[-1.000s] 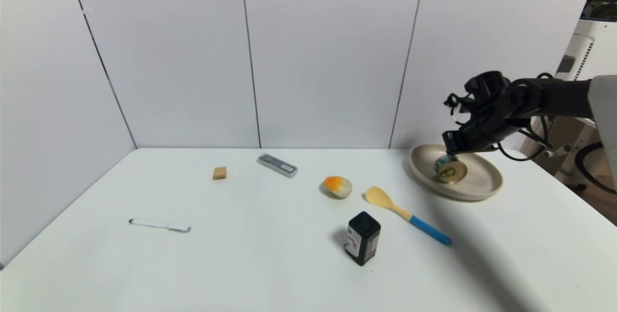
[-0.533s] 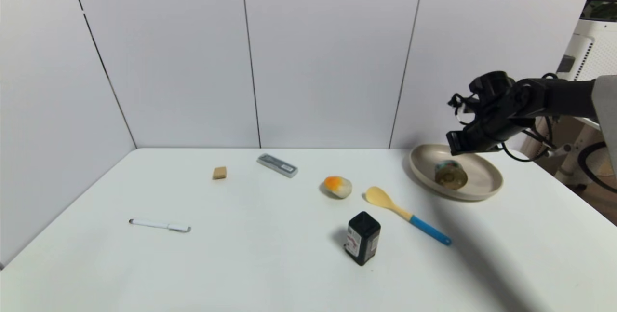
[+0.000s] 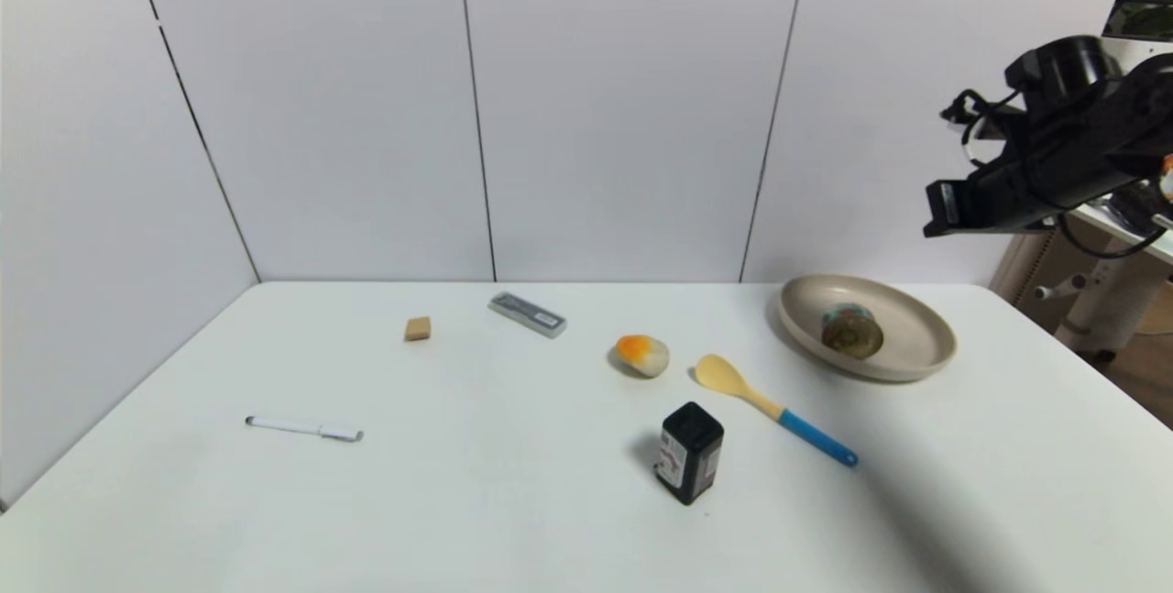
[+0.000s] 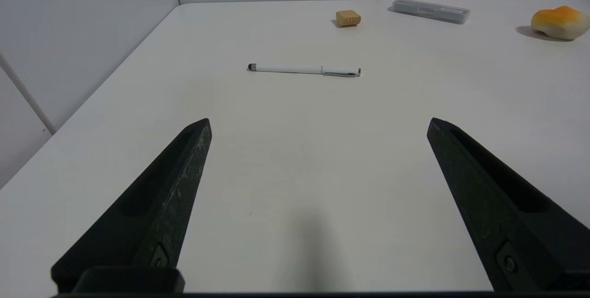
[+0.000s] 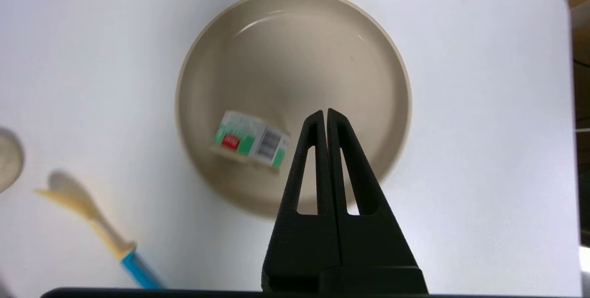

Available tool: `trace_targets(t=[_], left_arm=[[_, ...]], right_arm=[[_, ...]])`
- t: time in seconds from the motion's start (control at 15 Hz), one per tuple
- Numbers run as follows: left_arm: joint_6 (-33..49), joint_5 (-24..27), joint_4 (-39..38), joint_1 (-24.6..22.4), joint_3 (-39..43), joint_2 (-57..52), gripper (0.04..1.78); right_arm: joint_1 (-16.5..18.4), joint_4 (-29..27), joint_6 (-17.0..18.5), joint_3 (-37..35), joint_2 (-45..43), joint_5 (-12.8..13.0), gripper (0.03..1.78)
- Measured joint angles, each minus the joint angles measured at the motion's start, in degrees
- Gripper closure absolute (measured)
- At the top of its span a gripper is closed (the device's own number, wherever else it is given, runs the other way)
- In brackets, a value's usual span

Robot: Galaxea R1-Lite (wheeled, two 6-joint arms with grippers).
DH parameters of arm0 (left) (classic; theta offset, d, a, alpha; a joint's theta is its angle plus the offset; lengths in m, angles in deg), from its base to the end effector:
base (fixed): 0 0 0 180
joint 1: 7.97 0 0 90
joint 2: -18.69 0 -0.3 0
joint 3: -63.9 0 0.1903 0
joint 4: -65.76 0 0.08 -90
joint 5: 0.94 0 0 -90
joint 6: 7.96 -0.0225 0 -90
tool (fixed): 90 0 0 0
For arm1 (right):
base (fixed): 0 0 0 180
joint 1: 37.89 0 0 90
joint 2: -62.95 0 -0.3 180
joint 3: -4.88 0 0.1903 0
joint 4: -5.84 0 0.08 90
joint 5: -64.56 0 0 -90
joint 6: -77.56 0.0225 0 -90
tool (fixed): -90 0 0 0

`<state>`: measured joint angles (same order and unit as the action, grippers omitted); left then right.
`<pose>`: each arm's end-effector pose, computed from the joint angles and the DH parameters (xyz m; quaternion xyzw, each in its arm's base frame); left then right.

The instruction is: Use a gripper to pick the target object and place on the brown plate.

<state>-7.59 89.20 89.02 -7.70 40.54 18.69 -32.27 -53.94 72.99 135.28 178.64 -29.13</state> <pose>-0.0228 0.0001 0.0756 -0.0032 -0.0009 -0.0036 1.0000 0.3848 -0.0364 0.2461 -0.0057 0.3823 -0.0003 0.9240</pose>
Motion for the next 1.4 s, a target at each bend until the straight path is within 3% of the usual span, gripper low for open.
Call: trace_targets(t=[0.33,0.6,0.8,1.0,1.4], left_arm=[[0.00,-0.04,0.01,0.00,0.00,0.00,0.13],[0.00,0.00,0.00,0.00,0.00,0.00,0.13],[0.00,0.00,0.00,0.00,0.00,0.00,0.13],[0.06,0.00,0.04,0.00,0.00,0.00,0.13],[0.00,-0.02,0.01,0.00,0.00,0.00,0.13]], right_arm=[[0.41,-0.79,0.99,-16.58,-20.49,-0.24,1.76],[0.55,-0.49,0.61,-35.67,-40.14,0.04,1.12],[0.57,1.74,0.59,-49.40,-53.98,1.90,0.80],[0.38,10.76,0.85,-64.70,-66.19,4.18,0.57],[-2.23,41.37,0.59,-94.92,-92.34,4.27,0.32]])
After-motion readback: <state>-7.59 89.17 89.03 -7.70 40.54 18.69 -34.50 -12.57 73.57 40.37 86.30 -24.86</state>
